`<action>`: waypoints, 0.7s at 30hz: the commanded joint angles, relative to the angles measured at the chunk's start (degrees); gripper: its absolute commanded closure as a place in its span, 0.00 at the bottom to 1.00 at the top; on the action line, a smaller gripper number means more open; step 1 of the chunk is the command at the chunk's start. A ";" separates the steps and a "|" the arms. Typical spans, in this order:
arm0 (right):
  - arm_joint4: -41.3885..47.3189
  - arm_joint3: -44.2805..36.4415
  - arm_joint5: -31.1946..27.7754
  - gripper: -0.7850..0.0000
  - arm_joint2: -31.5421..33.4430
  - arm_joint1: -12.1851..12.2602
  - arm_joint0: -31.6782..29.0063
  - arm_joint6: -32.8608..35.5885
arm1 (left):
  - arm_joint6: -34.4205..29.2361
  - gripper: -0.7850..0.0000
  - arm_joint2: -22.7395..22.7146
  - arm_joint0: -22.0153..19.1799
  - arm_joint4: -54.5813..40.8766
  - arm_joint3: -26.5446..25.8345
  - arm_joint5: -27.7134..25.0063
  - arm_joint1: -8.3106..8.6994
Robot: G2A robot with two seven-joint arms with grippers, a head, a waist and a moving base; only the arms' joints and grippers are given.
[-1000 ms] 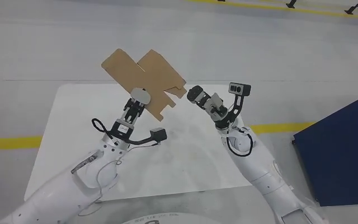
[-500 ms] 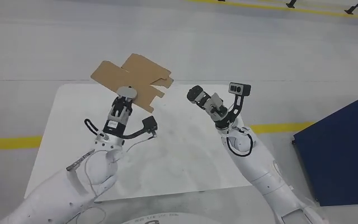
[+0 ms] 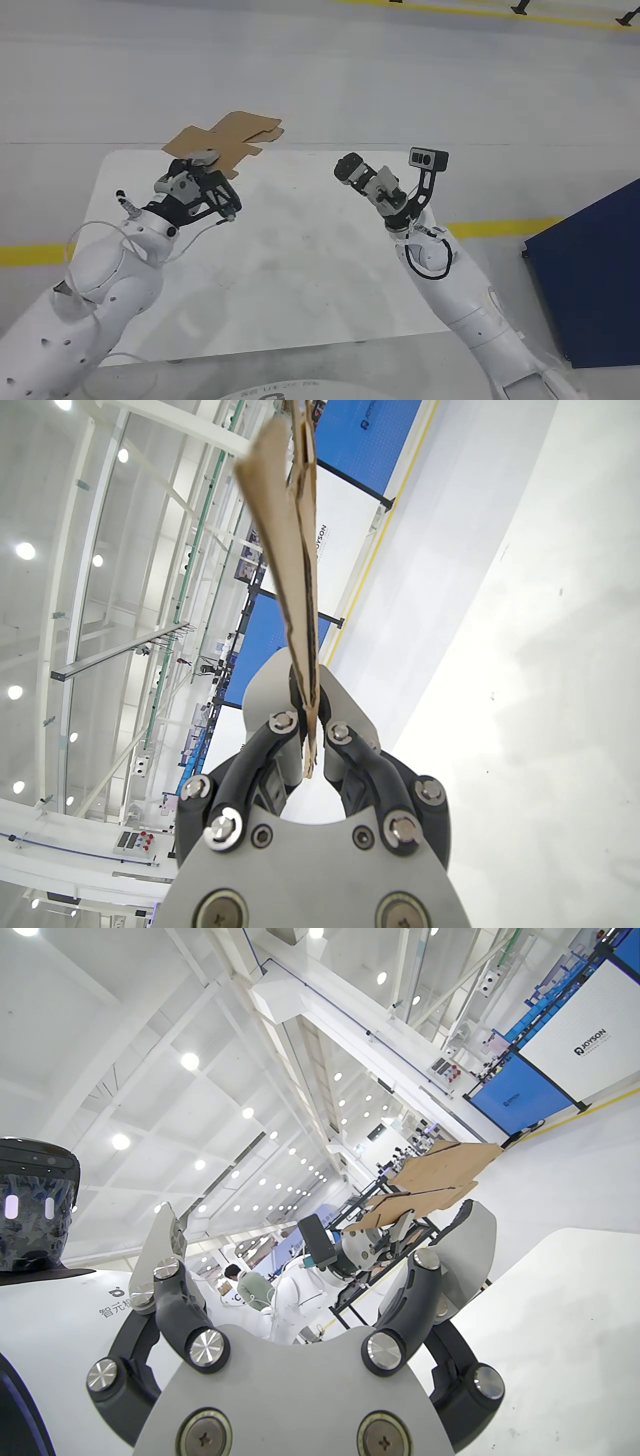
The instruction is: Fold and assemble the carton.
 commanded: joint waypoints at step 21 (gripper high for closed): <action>0.00 0.00 0.00 0.00 0.00 0.00 0.00 0.00 | -0.64 1.00 -14.58 -3.39 -73.27 12.10 -39.64 0.66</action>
